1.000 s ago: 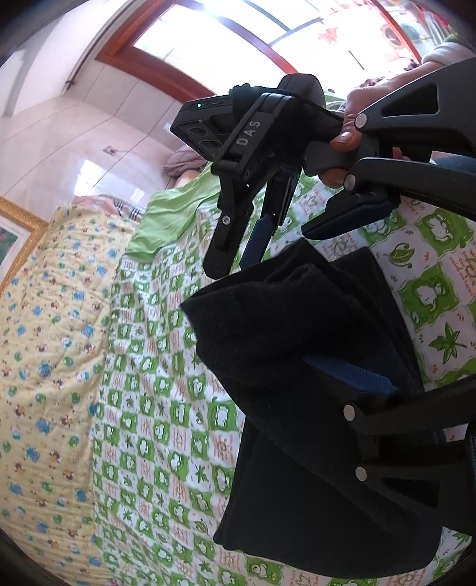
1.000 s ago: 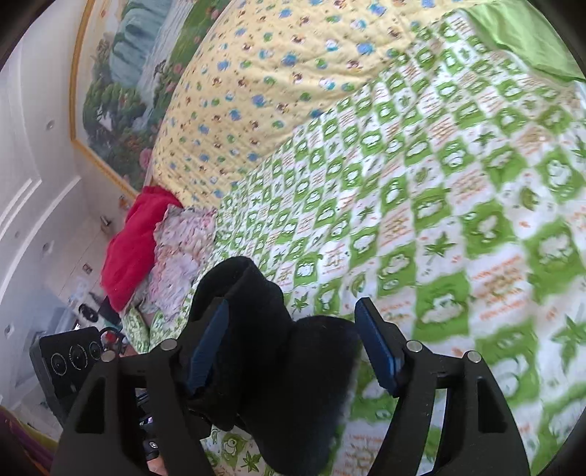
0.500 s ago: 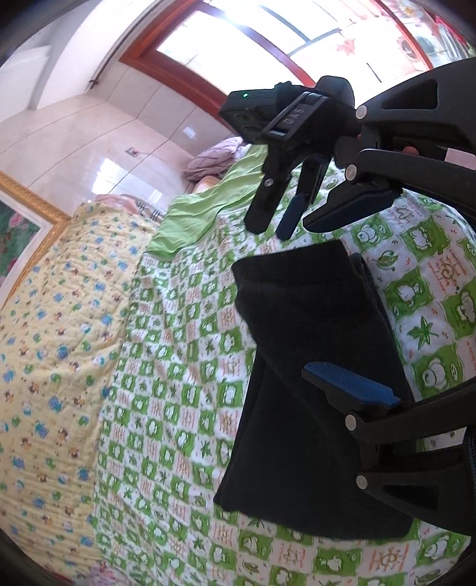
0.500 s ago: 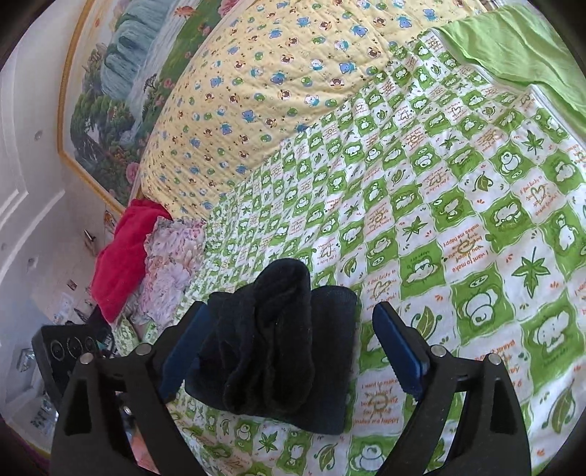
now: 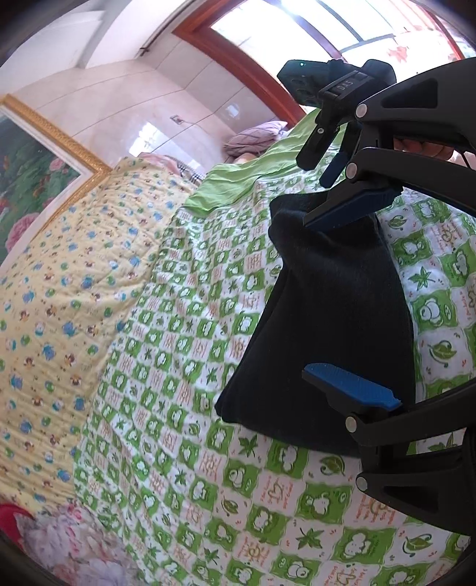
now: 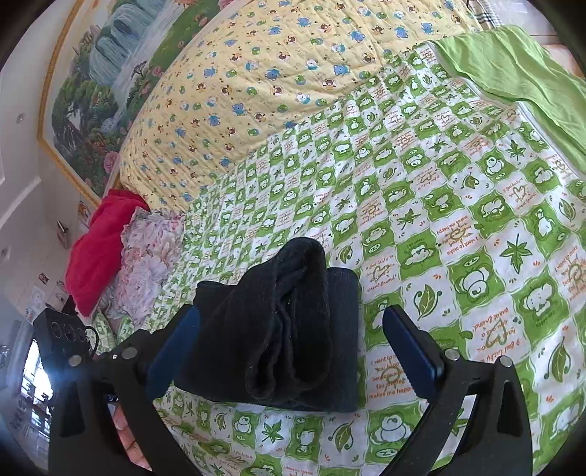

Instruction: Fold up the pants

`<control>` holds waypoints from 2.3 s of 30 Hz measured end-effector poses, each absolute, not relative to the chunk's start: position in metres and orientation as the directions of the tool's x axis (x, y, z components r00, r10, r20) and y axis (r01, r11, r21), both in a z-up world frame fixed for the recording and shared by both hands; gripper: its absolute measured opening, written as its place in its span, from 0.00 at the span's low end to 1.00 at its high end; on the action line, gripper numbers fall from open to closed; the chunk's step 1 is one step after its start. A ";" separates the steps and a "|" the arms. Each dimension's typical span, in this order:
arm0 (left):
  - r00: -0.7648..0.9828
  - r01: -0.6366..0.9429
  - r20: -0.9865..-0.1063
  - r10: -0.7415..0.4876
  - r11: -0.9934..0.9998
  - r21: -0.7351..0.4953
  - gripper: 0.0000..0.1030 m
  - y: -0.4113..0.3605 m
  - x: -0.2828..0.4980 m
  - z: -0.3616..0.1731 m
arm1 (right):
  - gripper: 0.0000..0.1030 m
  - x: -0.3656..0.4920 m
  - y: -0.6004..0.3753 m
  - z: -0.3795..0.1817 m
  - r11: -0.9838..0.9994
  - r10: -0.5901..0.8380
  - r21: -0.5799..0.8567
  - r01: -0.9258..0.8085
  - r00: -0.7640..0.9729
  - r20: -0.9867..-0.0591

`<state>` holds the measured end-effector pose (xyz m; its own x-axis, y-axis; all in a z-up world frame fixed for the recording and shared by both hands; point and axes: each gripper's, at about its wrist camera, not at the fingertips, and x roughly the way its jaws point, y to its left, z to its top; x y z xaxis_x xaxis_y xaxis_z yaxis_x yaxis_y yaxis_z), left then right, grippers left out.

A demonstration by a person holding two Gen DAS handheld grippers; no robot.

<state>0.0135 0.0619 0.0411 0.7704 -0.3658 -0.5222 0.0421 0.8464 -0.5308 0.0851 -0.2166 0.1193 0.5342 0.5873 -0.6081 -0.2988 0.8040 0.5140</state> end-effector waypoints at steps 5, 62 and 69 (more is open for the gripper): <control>0.776 0.003 -0.528 -0.346 0.839 -0.545 0.73 0.078 0.011 0.036 | 0.99 0.084 -0.205 0.117 0.839 0.539 0.468 -0.276 0.536 -0.649; 0.640 -0.127 -0.653 -0.406 0.782 -0.610 0.52 0.116 0.082 -0.043 | 0.59 0.087 -0.193 0.055 0.802 0.595 0.475 -0.362 0.415 -0.688; 0.659 -0.117 -0.640 -0.395 0.787 -0.606 0.37 0.114 0.071 -0.025 | 0.50 0.082 -0.192 0.061 0.788 0.616 0.500 -0.359 0.438 -0.655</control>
